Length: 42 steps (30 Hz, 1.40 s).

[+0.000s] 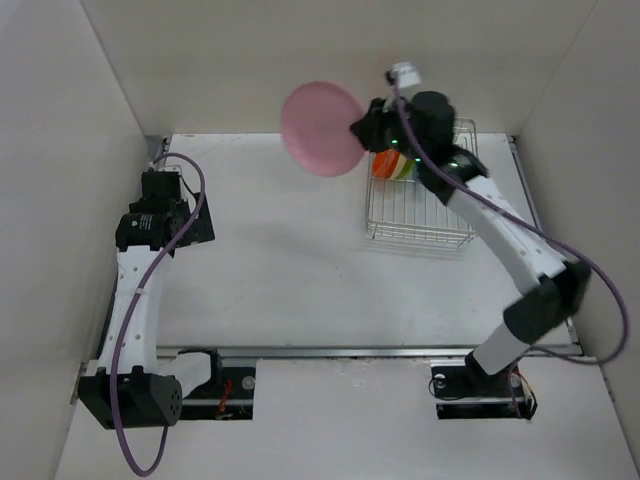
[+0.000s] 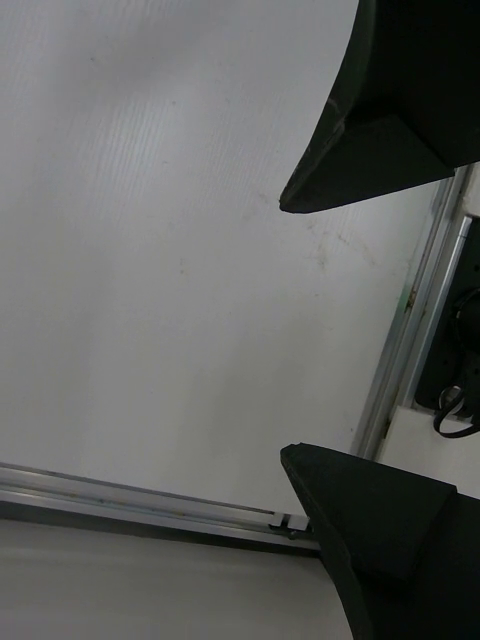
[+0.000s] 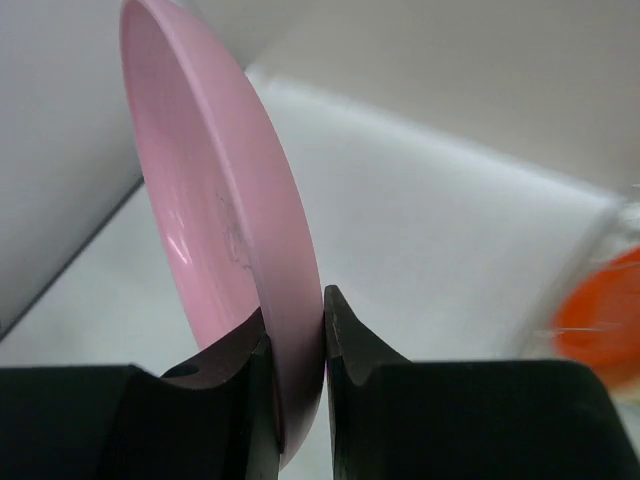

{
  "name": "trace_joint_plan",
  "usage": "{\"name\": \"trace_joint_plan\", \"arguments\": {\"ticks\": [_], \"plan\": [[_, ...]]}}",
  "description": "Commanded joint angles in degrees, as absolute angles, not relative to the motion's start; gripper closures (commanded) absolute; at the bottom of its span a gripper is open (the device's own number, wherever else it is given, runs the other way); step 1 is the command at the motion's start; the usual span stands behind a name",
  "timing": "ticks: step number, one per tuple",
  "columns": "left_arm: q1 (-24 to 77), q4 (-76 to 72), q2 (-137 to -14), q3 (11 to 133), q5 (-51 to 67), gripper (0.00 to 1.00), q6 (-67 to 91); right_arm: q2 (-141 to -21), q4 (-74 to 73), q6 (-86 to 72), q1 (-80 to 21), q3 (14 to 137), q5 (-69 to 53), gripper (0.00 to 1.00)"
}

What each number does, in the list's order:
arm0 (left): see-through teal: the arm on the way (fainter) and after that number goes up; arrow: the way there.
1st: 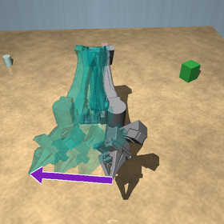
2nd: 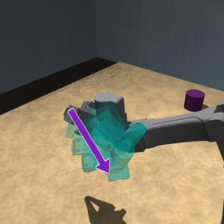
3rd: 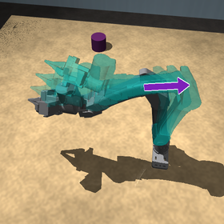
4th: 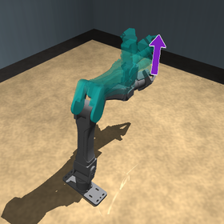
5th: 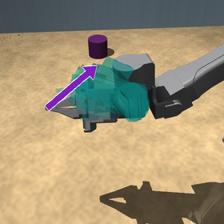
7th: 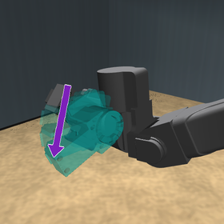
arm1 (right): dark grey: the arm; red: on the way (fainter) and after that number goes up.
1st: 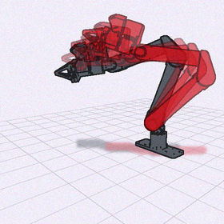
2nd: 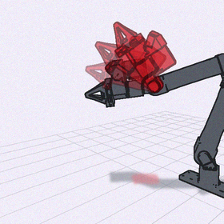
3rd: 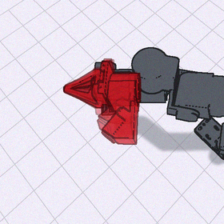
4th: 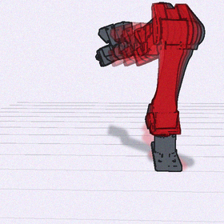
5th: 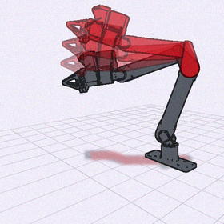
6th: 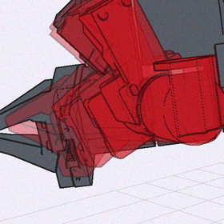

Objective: Unload the plates from the dish rack

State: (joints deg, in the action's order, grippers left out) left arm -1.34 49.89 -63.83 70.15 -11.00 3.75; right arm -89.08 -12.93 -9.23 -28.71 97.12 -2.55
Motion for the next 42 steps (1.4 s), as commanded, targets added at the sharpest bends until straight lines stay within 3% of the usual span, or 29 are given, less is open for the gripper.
{"name": "trace_joint_plan", "arguments": {"ticks": [1, 5, 10, 16, 18, 19, 22, 28, 37, 42], "plan": [[-1.2, 49.1, -62.2, 70.6, -14.2, 0.00, 4.7, -104.6, -16.1, -15.3, -32.8, 99.0, -25.1, 1.00], [-1.2, 49.1, -62.2, 70.6, -14.2, 0.00, 4.7, -119.4, -18.8, -18.9, -36.5, 105.9, -31.4, 1.00], [-1.2, 49.1, -61.7, 70.6, -14.2, 0.00, 4.7, -125.5, -16.8, -22.6, -37.0, 105.9, -32.6, 1.00], [-1.2, 49.1, -61.7, 70.6, -13.5, 0.00, 4.7, -129.3, -21.2, -24.9, -37.0, 105.4, -23.3, 0.95], [-1.2, 49.1, -61.7, 70.6, -13.5, 0.00, 4.7, -130.0, -22.9, -25.4, -37.0, 104.9, -20.1, 0.83], [-1.2, 49.1, -62.2, 70.6, -13.5, 0.00, 4.7, -129.4, -23.5, -25.4, -37.0, 104.9, -19.3, 0.64], [-1.2, 49.1, -62.2, 70.6, -12.5, 0.00, 4.7, -126.5, -26.4, -24.8, -37.5, 104.1, -13.3, 0.26], [-1.2, 49.1, -62.2, 70.6, -11.3, 0.00, 4.1, -110.0, -29.0, -21.8, -38.1, 100.8, 1.7, 0.00], [-1.2, 48.6, -62.2, 70.0, -9.1, 0.00, 3.6, -92.3, -28.4, -21.3, -32.5, 96.0, 34.1, 0.00], [-1.2, 48.6, -62.2, 70.0, -8.5, 0.00, 3.6, -94.0, -27.2, -21.3, -22.9, 96.7, 36.8, 0.00]]}}
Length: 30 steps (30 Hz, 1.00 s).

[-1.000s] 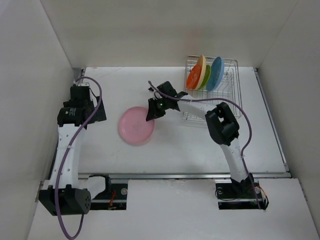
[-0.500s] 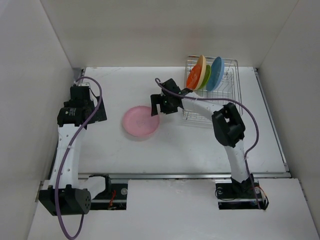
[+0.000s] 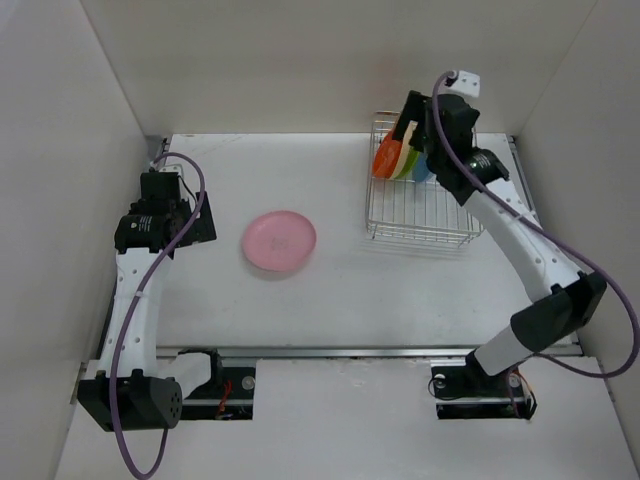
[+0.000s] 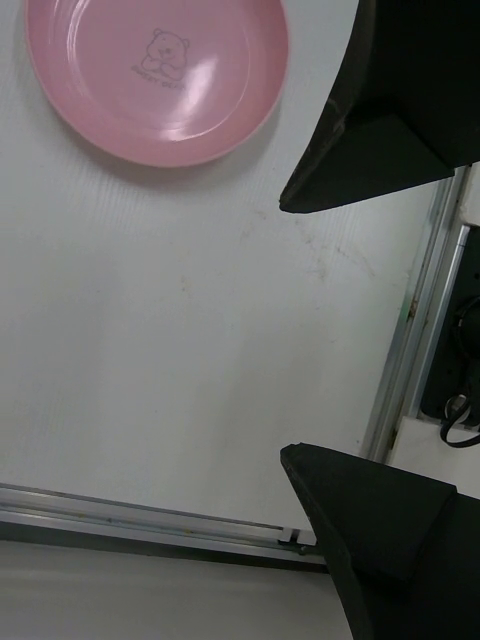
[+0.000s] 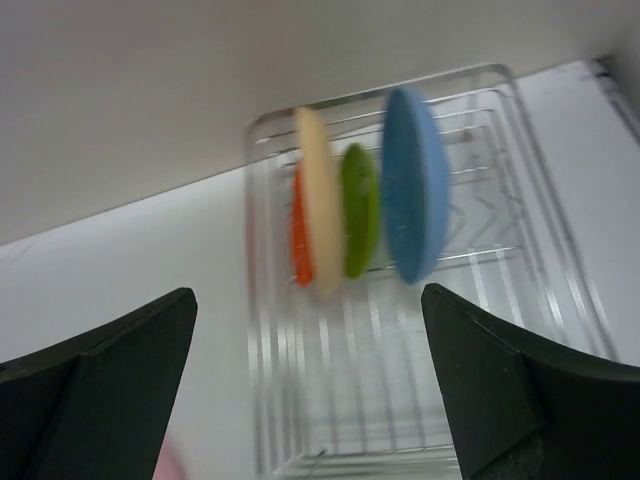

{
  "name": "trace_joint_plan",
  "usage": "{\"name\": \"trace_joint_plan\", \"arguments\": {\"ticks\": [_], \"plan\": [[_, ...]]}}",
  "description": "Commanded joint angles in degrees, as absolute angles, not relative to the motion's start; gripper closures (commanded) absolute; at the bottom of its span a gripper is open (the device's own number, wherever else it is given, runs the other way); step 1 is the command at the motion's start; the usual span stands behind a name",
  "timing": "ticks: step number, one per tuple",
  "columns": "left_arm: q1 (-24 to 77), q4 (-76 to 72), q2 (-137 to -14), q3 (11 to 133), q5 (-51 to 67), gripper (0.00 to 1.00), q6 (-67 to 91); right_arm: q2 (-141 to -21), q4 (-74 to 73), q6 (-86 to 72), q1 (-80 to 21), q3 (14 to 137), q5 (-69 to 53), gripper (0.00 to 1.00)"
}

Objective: Unload the plates from the dish rack

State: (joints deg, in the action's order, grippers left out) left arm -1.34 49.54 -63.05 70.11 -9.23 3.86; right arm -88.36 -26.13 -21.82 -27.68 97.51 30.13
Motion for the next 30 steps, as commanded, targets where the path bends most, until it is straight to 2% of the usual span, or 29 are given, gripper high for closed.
{"name": "trace_joint_plan", "arguments": {"ticks": [1, 11, 18, 21, 22, 23, 25, 26, 28, 30], "plan": [[-1.2, 48.6, -62.2, 70.0, -8.5, 0.00, 3.6, -95.0, -27.2, -21.9, -21.5, 97.3, 36.0, 0.00], [-1.2, 48.6, -62.2, 70.0, -8.5, 0.00, 3.1, -111.5, -25.9, -24.3, -13.5, 104.8, 35.8, 0.02], [-1.2, 48.6, -62.8, 69.5, -8.5, 0.00, 3.1, -113.9, -24.1, -24.9, -12.5, 106.3, 36.3, 0.30], [-1.2, 48.6, -62.8, 69.5, -8.0, 0.00, 3.1, -113.9, -24.1, -24.9, -12.5, 106.3, 37.4, 0.51], [-1.2, 48.6, -62.8, 69.5, -8.0, 0.00, 3.1, -113.9, -24.1, -24.9, -12.5, 106.3, 37.4, 0.65], [-1.2, 48.6, -62.8, 69.5, -8.0, 0.00, 3.1, -113.9, -24.1, -24.9, -12.5, 106.3, 38.0, 0.73], [-1.2, 48.6, -62.8, 69.5, -8.0, 0.00, 3.1, -112.4, -24.1, -24.2, -12.5, 106.3, 38.0, 0.82], [-1.2, 48.6, -62.8, 69.5, -8.0, 0.00, 3.1, -111.7, -24.1, -24.2, -12.5, 106.3, 38.6, 0.91], [-1.2, 48.6, -62.8, 69.5, -8.0, 0.00, 3.1, -108.6, -24.6, -23.6, -12.5, 105.0, 41.2, 1.00], [-1.2, 48.6, -62.8, 69.5, -8.0, 0.00, 3.1, -105.7, -24.6, -22.7, -12.5, 104.2, 45.8, 1.00]]}}
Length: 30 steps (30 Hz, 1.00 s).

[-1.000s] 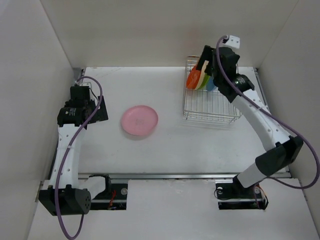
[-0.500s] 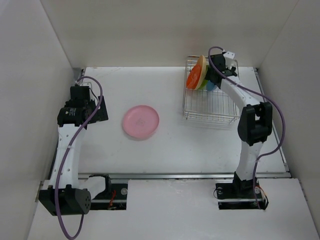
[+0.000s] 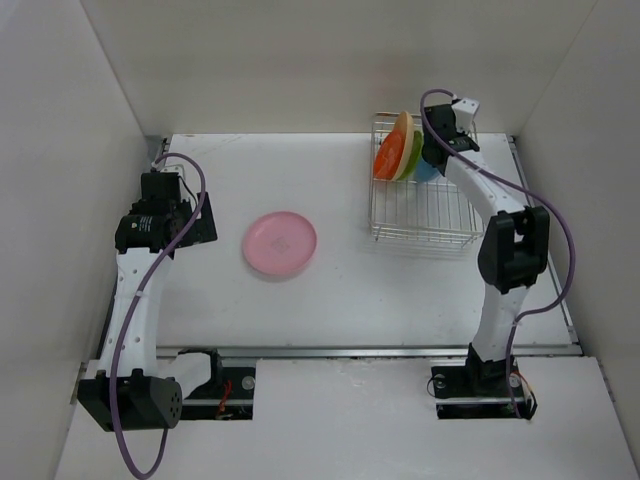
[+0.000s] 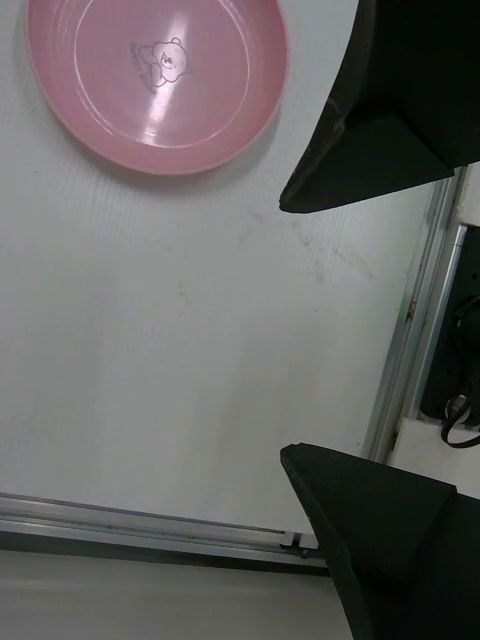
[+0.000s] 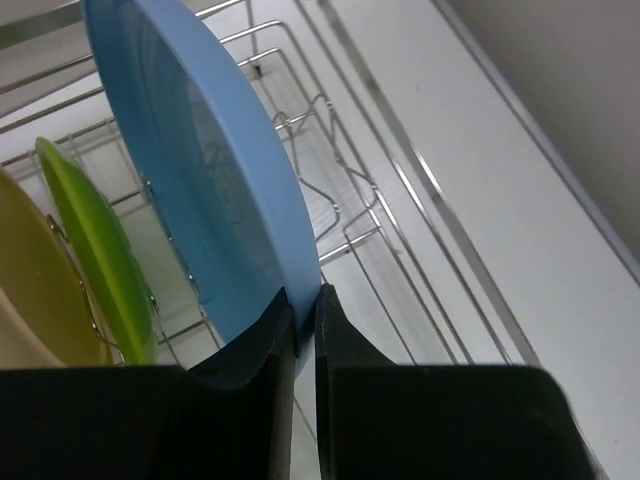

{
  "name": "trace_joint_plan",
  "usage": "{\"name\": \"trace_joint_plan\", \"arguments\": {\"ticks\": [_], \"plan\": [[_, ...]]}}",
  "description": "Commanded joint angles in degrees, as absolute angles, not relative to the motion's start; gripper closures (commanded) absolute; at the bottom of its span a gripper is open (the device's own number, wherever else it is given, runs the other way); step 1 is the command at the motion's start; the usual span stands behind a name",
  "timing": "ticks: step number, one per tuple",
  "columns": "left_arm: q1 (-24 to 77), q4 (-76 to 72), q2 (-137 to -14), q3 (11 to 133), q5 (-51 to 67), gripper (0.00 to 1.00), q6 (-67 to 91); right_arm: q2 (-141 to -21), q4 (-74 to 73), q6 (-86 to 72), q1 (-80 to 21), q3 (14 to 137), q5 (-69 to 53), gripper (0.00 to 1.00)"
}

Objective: Unload the plates from the dish rack

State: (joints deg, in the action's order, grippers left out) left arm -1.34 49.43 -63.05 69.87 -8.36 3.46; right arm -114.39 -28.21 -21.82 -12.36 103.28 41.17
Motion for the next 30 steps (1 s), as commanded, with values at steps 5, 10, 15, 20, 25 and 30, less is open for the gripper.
{"name": "trace_joint_plan", "arguments": {"ticks": [5, 10, 15, 20, 25, 30], "plan": [[-1.2, 48.6, -62.2, 69.5, -7.5, 0.00, 3.1, -95.3, -18.4, -17.5, -12.5, 100.5, 53.8, 1.00], [-1.2, 48.6, -61.7, 69.5, -7.5, 0.00, 3.1, -89.3, -15.5, -11.6, -12.5, 99.2, 53.8, 1.00], [-1.2, 48.6, -60.6, 69.5, -7.5, 0.00, 3.1, -84.0, -16.2, -10.8, -13.8, 99.2, 52.1, 1.00], [-1.2, 48.6, -60.0, 69.5, -8.0, 0.00, 3.1, -76.3, -16.2, -10.8, -18.5, 95.5, 48.8, 1.00], [-1.2, 48.6, -60.0, 69.5, -8.0, 0.00, 3.1, -75.4, -16.0, -10.8, -25.2, 88.6, 17.4, 1.00], [-1.2, 48.6, -60.0, 69.5, -8.0, 0.00, 3.1, -88.3, -16.0, -10.8, -33.1, 87.9, -0.1, 1.00]]}}
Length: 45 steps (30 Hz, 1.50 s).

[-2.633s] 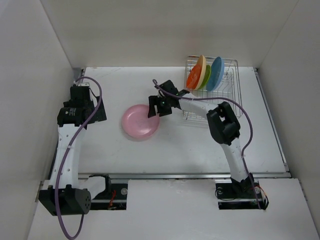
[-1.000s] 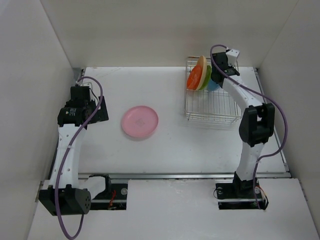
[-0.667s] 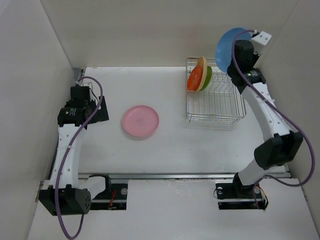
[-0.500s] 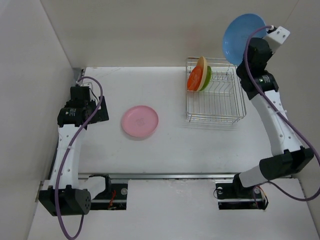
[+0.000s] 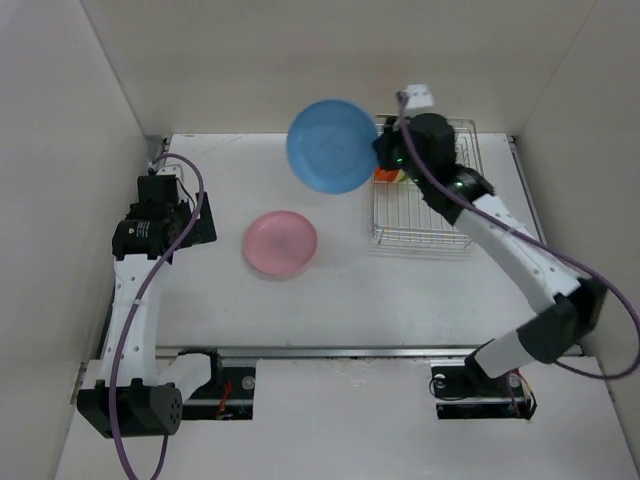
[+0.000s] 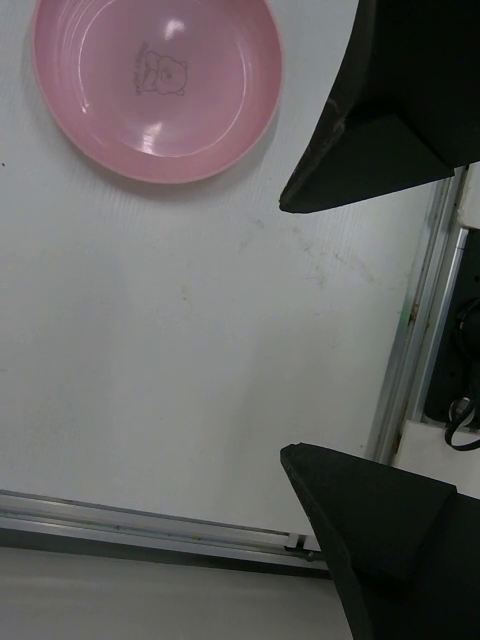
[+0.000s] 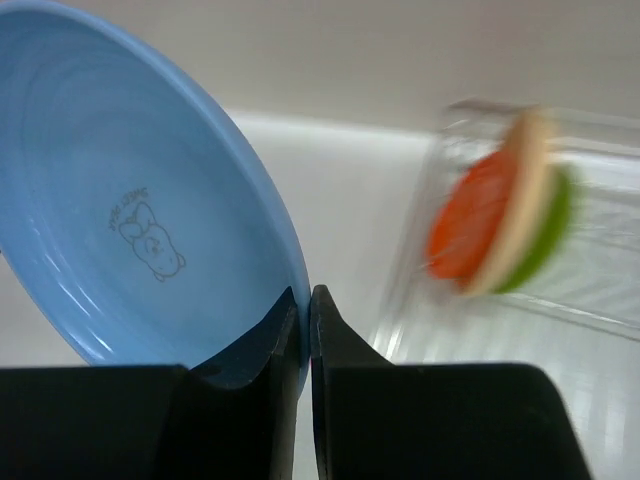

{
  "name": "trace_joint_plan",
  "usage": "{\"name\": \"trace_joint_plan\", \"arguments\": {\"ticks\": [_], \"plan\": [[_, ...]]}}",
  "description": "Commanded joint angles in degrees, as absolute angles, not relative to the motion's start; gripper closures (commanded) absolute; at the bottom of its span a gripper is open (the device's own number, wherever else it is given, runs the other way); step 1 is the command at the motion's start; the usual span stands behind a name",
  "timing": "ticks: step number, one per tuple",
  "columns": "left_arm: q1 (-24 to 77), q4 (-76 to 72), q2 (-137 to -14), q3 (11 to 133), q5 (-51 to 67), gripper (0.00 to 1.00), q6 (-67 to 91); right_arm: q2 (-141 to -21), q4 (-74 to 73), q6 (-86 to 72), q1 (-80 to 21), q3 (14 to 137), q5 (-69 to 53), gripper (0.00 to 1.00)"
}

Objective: Unload the plates from the dish rack

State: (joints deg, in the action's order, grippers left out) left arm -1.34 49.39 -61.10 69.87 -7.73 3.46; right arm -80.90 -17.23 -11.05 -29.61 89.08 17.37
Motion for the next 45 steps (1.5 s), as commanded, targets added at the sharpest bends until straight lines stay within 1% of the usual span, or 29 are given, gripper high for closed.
{"name": "trace_joint_plan", "arguments": {"ticks": [1, 3, 6, 12, 18, 21, 23, 24, 25, 26, 28, 29, 32, 34, 37, 39, 40, 41, 45], "plan": [[-1.2, 48.6, -60.0, 69.5, -8.0, 0.00, 3.1, -90.7, -16.0, -10.8, -35.2, 88.6, -4.2, 1.00], [-1.2, 48.6, -60.0, 69.5, -8.0, 0.00, 3.1, -97.6, -17.0, -10.8, -36.9, 91.2, -7.0, 1.00], [-1.2, 48.6, -60.0, 69.5, -8.0, 0.00, 3.1, -104.6, -17.1, -10.8, -38.3, 93.1, -11.3, 1.00], [-1.2, 48.6, -60.0, 69.5, -8.0, 0.00, 3.1, -115.0, -17.4, -11.3, -38.3, 98.1, -16.7, 1.00], [-1.2, 48.6, -60.0, 69.0, -8.0, 0.00, 3.1, -126.0, -19.7, -13.0, -38.3, 104.8, -16.5, 1.00], [-1.2, 48.6, -60.0, 69.0, -8.0, 0.00, 3.1, -127.2, -19.7, -13.5, -38.3, 105.4, -15.7, 1.00], [-1.2, 48.6, -60.0, 69.0, -8.0, 0.00, 3.1, -128.0, -20.7, -13.5, -38.3, 106.2, -13.6, 0.90], [-1.2, 48.6, -60.0, 69.0, -8.0, 0.00, 2.6, -128.7, -22.7, -13.5, -38.3, 107.0, -13.6, 0.84], [-1.2, 48.6, -60.0, 69.0, -8.0, 0.00, 2.5, -129.3, -23.5, -13.5, -38.3, 107.1, -12.9, 0.74], [-1.2, 48.6, -60.0, 69.0, -8.0, 0.00, 2.5, -129.3, -24.4, -12.8, -38.3, 107.8, -12.9, 0.68], [-1.2, 48.6, -60.0, 69.0, -8.0, 0.00, 2.5, -129.3, -26.8, -12.2, -38.3, 107.8, -12.9, 0.53], [-1.2, 48.6, -60.0, 69.0, -8.0, 0.00, 2.5, -129.3, -27.9, -11.6, -38.3, 108.4, -12.2, 0.39], [-1.2, 48.6, -60.0, 69.0, -8.0, 0.00, 2.5, -127.3, -32.1, -10.5, -38.8, 108.4, -9.2, 0.25], [-1.2, 48.6, -60.0, 69.0, -8.0, 0.00, 2.5, -124.3, -33.9, -9.9, -39.5, 108.4, -5.6, 0.20], [-1.2, 48.6, -60.0, 69.0, -7.5, 0.00, 2.5, -120.1, -35.9, -9.9, -40.1, 106.7, 0.3, 0.16], [-1.2, 48.6, -60.0, 69.0, -7.5, 0.00, 2.5, -112.0, -35.2, -11.1, -40.1, 103.9, 5.2, 0.10], [-1.2, 48.6, -60.0, 69.0, -7.5, 0.00, 2.5, -112.0, -34.5, -11.1, -40.1, 103.2, 6.6, 0.09], [-1.2, 48.6, -60.0, 69.0, -7.5, 0.00, 2.5, -108.1, -33.3, -11.1, -40.1, 102.7, 7.4, 0.09], [-1.2, 48.6, -60.0, 69.0, -6.9, 0.00, 2.5, -102.7, -31.9, -11.1, -38.1, 101.3, 7.4, 0.09]]}}
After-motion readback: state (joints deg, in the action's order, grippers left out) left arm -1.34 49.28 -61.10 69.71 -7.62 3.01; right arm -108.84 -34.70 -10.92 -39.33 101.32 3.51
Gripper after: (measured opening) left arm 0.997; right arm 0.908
